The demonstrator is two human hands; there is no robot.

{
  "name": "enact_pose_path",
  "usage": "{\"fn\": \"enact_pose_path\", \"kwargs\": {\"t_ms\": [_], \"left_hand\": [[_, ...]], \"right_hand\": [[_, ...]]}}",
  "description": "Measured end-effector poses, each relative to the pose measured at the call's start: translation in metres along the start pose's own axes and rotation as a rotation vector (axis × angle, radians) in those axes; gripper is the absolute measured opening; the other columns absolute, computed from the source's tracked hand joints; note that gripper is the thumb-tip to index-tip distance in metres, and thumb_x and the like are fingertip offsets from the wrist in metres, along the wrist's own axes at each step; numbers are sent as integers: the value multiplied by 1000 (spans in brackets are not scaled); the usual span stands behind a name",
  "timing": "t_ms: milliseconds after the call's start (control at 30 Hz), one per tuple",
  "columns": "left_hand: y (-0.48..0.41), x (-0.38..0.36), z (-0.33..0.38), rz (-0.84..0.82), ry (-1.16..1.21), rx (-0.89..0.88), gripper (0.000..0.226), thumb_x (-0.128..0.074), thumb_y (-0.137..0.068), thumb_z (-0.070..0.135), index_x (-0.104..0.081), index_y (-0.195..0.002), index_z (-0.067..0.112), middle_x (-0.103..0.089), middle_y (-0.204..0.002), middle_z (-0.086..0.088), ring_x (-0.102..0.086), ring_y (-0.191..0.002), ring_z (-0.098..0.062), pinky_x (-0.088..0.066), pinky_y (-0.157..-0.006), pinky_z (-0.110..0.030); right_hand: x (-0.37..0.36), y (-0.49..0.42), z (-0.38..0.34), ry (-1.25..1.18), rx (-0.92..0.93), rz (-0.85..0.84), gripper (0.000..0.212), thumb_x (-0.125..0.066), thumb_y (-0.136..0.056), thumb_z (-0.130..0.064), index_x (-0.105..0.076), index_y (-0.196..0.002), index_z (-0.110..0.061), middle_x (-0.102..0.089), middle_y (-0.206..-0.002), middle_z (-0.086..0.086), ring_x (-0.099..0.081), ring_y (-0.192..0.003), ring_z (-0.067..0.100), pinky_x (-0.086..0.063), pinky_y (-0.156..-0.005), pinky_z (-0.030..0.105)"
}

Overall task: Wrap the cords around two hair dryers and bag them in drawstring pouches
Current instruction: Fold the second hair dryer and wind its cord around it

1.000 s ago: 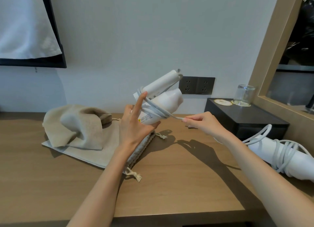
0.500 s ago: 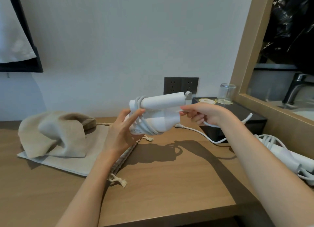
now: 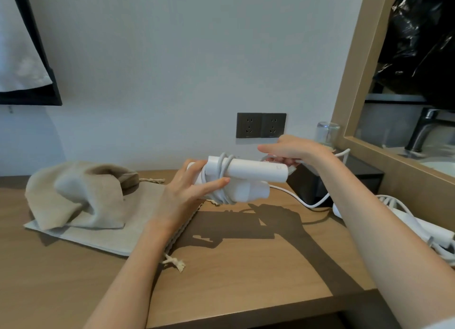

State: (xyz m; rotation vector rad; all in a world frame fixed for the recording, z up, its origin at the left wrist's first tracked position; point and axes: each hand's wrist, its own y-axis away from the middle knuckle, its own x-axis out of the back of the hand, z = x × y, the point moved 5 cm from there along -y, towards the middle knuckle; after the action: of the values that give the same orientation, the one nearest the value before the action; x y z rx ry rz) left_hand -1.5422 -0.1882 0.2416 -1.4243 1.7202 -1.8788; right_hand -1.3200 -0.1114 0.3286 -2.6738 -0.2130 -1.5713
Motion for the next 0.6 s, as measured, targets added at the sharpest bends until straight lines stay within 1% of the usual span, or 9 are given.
{"fn": "enact_pose_path", "kwargs": {"t_ms": [133, 200, 233, 333, 367, 433, 467, 533, 600], "left_hand": [[-2, 0, 8, -26, -25, -29, 52, -53, -92, 6, -48, -130, 41, -44, -119, -8, -53, -99, -35, -49, -62, -44], [-2, -1, 9, -50, -44, -37, 54, -51, -91, 3, -49, -130, 41, -44, -119, -7, -53, -96, -35, -49, -59, -42], [-1, -3, 8, -74, -72, -45, 58, -51, -91, 2, -47, -131, 43, -43, -119, -7, -53, -94, -34, -49, -57, -41], [1, -10, 7, -153, -167, -69, 74, -60, -85, -3, -39, -136, 47, -43, -117, -7, -52, -90, -30, -49, -51, -39], [1, -10, 8, -170, -192, -61, 80, -62, -83, -5, -38, -137, 48, -43, -116, -6, -52, -88, -30, -49, -49, -38], [0, -12, 8, -204, -200, 6, 90, -70, -77, -4, -32, -139, 49, -43, -114, -6, -54, -88, -29, -49, -48, -37], [0, -11, 9, -218, -190, 56, 95, -73, -74, -2, -28, -139, 50, -44, -113, -7, -54, -90, -30, -50, -48, -38], [0, -8, 6, -234, -179, 162, 102, -72, -72, -5, -23, -140, 52, -48, -110, -9, -55, -92, -31, -52, -49, -41], [-1, -3, 2, -237, -180, 254, 106, -69, -68, -9, -22, -140, 53, -51, -106, -11, -55, -88, -32, -51, -48, -41]], "right_hand": [[6, 6, -18, 380, 109, 220, 52, -53, -85, -60, -53, -58, -16, -50, -60, -1, -48, -60, 18, -38, -59, 28], [9, 12, -34, 557, 188, 380, 60, -53, -81, -68, -42, -54, -16, -45, -57, -1, -47, -61, 20, -35, -61, 30], [11, 15, -41, 553, 227, 427, 63, -52, -80, -70, -39, -52, -15, -43, -54, -2, -45, -58, 19, -34, -59, 30], [17, 16, -49, 272, 270, 356, 63, -53, -83, -65, -36, -47, -16, -38, -47, -1, -40, -49, 19, -31, -53, 30], [17, 17, -51, 193, 298, 290, 61, -54, -84, -62, -41, -46, -16, -45, -49, 3, -43, -50, 22, -35, -54, 34], [12, 22, -55, 89, 379, 214, 49, -55, -86, -55, -63, -52, -20, -63, -65, 14, -56, -61, 29, -48, -65, 41], [9, 27, -57, 44, 423, 201, 45, -55, -88, -51, -69, -58, -22, -60, -63, 14, -55, -58, 26, -48, -66, 40], [5, 35, -57, -56, 482, 201, 39, -53, -92, -44, -74, -66, -24, -40, -52, 9, -36, -47, 17, -36, -60, 35], [3, 39, -57, -126, 518, 201, 36, -50, -95, -39, -76, -76, -24, -39, -61, 18, -37, -57, 22, -33, -62, 35]]}}
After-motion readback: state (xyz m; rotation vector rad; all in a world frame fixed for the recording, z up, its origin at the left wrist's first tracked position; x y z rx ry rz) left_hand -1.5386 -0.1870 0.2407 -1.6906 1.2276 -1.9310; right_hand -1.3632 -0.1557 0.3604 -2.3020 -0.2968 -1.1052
